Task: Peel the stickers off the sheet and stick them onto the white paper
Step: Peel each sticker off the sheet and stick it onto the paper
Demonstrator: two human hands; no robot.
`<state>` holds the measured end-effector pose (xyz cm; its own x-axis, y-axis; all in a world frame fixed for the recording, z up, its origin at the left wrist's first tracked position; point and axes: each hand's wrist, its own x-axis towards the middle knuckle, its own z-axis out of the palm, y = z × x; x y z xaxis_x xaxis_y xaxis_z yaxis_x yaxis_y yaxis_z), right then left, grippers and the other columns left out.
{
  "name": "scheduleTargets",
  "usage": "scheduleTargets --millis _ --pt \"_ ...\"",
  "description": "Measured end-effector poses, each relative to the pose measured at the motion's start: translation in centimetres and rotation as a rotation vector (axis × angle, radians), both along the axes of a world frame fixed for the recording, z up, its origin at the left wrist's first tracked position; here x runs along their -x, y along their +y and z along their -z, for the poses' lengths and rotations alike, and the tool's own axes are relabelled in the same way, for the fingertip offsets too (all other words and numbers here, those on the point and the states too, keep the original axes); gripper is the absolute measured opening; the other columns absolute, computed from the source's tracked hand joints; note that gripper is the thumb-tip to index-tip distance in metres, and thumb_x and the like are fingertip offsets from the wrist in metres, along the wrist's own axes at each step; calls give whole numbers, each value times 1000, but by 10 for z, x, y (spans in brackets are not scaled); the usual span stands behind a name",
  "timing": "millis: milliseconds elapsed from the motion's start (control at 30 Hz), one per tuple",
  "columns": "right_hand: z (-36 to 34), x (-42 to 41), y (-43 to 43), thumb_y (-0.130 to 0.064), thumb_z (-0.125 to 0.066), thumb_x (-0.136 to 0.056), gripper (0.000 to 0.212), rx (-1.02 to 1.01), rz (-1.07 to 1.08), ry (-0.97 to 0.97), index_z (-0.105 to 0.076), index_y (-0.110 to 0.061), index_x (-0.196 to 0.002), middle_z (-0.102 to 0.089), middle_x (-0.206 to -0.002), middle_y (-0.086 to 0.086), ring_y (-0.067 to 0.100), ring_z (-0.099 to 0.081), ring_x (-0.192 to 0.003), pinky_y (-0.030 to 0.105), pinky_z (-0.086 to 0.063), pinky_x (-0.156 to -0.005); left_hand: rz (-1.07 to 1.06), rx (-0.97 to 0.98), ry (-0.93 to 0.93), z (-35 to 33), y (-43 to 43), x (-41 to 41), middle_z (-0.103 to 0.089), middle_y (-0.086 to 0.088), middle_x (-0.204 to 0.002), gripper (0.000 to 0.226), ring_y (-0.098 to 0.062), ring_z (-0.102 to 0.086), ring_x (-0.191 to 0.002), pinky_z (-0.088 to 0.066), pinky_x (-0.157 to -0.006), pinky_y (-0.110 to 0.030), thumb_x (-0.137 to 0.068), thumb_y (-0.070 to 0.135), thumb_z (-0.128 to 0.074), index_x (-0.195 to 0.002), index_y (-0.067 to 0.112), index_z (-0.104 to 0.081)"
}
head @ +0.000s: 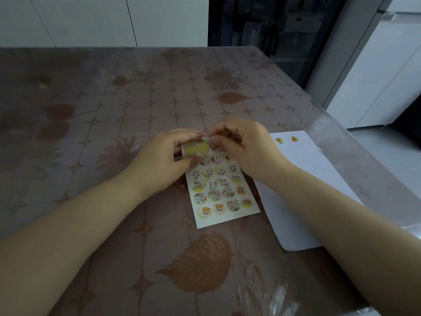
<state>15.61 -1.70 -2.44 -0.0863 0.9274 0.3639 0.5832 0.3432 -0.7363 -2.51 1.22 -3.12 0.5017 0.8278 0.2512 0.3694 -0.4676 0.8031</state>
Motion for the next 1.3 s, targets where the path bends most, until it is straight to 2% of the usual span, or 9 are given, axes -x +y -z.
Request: scheduleTargets --millis 200,333,467,633,733,833,1000,1133,1300 --pt "-5 0 -2 -12 -62 -87 11 39 14 7 -69 -21 -88 -71 -79 0 12 -67 -74 34 -55 -74 -69 -95 162 0 1 1 -61 15 -119 41 0 -56 -111 -39 -94 -6 -80 15 -74 -120 19 -65" --pt "-19 -11 -5 -12 -70 -81 11 107 44 35 -73 -20 -87 -73 -83 -7 3 -68 -75 22 -55 -75 -81 -117 173 -2 1 2 -59 17 -121 40 -5 -54 -118 -40 -105 -27 -81 20 -73 -120 22 -65" --pt "-43 -50 -14 -27 -75 -75 4 176 180 -4 -72 -25 -75 -68 -60 -14 -2 -57 -53 8 -45 -54 -92 -106 188 0 2 2 -58 17 -121 40 1 -51 -115 -36 -100 -14 -82 22 -72 -122 22 -64" --pt "-42 -95 -15 -19 -78 -70 18 510 246 -89 -72 -23 -87 -74 -73 -7 9 -69 -74 21 -54 -78 -103 -56 156 2 3 2 -61 16 -118 38 -1 -55 -114 -41 -99 -19 -81 21 -73 -118 21 -65" --pt "-34 -97 -10 -13 -76 -74 7 600 241 -96 -73 -19 -76 -73 -68 -2 3 -66 -59 12 -55 -65 -107 -48 157 3 4 2 -60 19 -117 37 3 -54 -109 -38 -93 -7 -80 21 -73 -116 24 -65" --pt "-30 -97 -8 -21 -75 -75 2 634 274 -110 -73 -22 -75 -70 -72 -3 6 -60 -61 16 -52 -64 -91 -46 167 3 5 2 -57 28 -110 36 14 -53 -101 -36 -83 3 -81 21 -73 -115 26 -65" --pt "-28 -96 -6 -31 -78 -69 8 641 315 -95 -75 -27 -75 -70 -83 -5 14 -57 -78 24 -45 -72 -59 11 106 4 4 4 -60 25 -112 37 7 -58 -104 -45 -88 -13 -81 18 -73 -111 37 -60" --pt "-25 -93 -3 -33 -81 -64 11 650 337 -98 -75 -28 -72 -71 -87 -6 18 -61 -87 31 -47 -84 -21 22 83 4 4 4 -61 19 -117 41 8 -60 -103 -46 -88 -8 -81 18 -72 -106 47 -55" --pt "-20 -89 -2 -31 -79 -68 7 620 357 -155 -73 -29 -68 -68 -88 -8 19 -59 -91 33 -45 -91 -9 3 94 5 6 5 -57 19 -120 41 7 -60 -104 -46 -89 -12 -82 18 -72 -110 43 -55"
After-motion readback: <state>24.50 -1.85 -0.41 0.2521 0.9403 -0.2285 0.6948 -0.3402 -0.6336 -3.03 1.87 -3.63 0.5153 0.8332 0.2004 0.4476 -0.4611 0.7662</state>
